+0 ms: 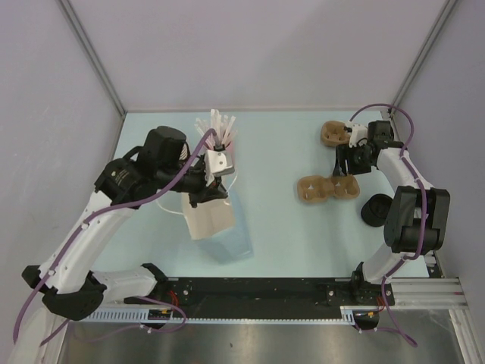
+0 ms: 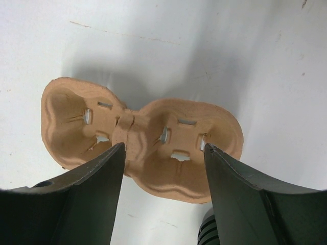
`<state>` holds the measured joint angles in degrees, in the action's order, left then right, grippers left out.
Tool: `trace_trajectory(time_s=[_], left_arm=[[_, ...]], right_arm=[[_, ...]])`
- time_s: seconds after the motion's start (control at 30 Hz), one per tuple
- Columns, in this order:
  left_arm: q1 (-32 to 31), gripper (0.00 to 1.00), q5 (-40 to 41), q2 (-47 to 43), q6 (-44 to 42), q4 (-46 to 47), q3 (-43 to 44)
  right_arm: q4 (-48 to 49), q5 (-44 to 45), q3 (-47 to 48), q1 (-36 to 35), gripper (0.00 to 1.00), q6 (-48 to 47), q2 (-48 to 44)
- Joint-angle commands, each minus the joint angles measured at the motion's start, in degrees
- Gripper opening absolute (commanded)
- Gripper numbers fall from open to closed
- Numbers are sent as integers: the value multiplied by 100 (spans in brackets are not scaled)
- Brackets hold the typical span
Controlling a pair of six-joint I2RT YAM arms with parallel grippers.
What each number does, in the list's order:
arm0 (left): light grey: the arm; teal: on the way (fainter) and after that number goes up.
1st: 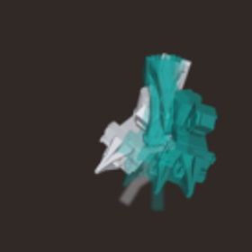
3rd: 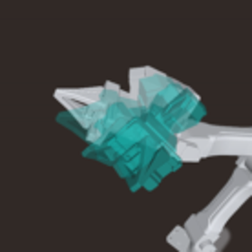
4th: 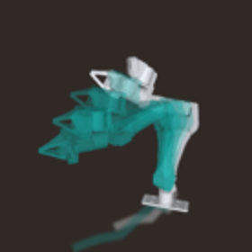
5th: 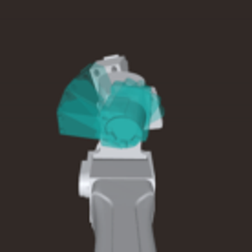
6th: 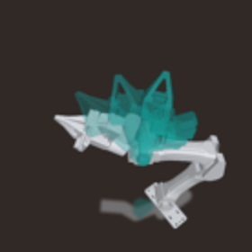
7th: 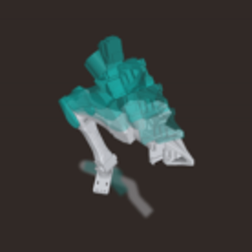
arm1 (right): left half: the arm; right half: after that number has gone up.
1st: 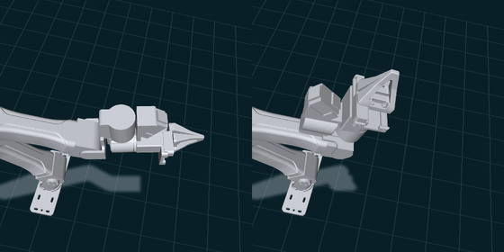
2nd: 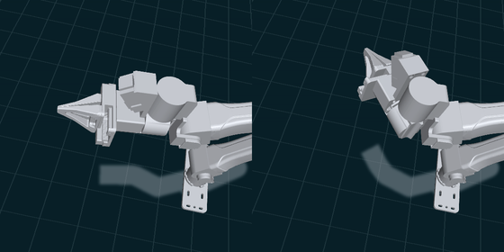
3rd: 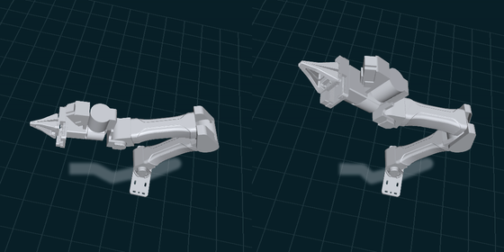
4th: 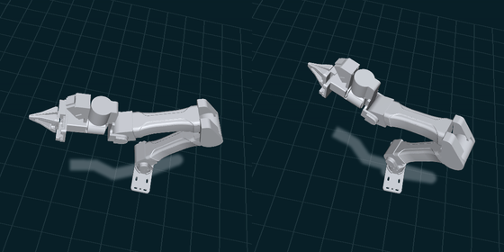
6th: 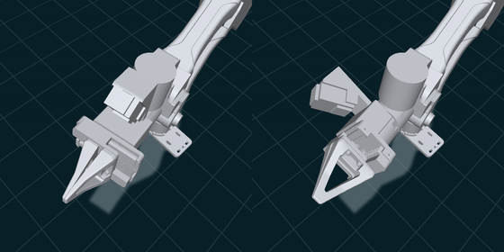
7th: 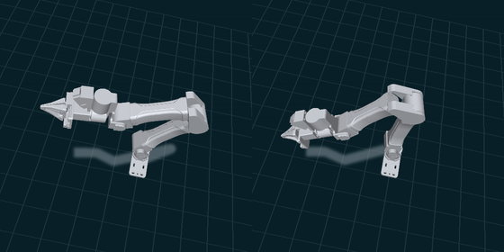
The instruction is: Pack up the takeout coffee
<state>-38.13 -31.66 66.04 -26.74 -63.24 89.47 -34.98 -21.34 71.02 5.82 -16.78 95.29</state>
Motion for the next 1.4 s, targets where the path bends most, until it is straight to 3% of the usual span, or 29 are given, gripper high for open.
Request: trace_trajectory(time_s=[0.0,0.03,0.07,0.13,0.27,0.4,0.47,0.73,0.9,1.37], left_arm=[[-230,21,-68,198,-173,-56,351],[-256,26,-77,268,-173,-65,386],[-282,38,-77,312,-173,-74,430],[-292,46,-121,365,-165,-118,553],[-292,73,-183,313,-253,-241,721],[-265,83,19,50,-261,-215,695],[-187,95,89,-134,-244,-154,607],[462,100,467,-926,125,365,45],[1061,99,1204,-1470,582,944,-465],[2345,100,1303,-2420,1048,1376,-1204]], right_arm=[[-9,-89,-18,33,68,-36,-45],[-9,-98,-18,33,68,-54,-63],[-17,-107,-18,50,68,-63,-71],[-52,-133,-18,42,68,-98,-80],[-88,-133,-18,42,69,-124,-80],[-114,-142,-18,15,78,-133,-80],[-88,-37,-10,-55,79,-116,-63],[35,367,-18,-424,81,25,280],[158,666,-18,-565,80,139,482],[88,772,-10,-785,78,175,746]])
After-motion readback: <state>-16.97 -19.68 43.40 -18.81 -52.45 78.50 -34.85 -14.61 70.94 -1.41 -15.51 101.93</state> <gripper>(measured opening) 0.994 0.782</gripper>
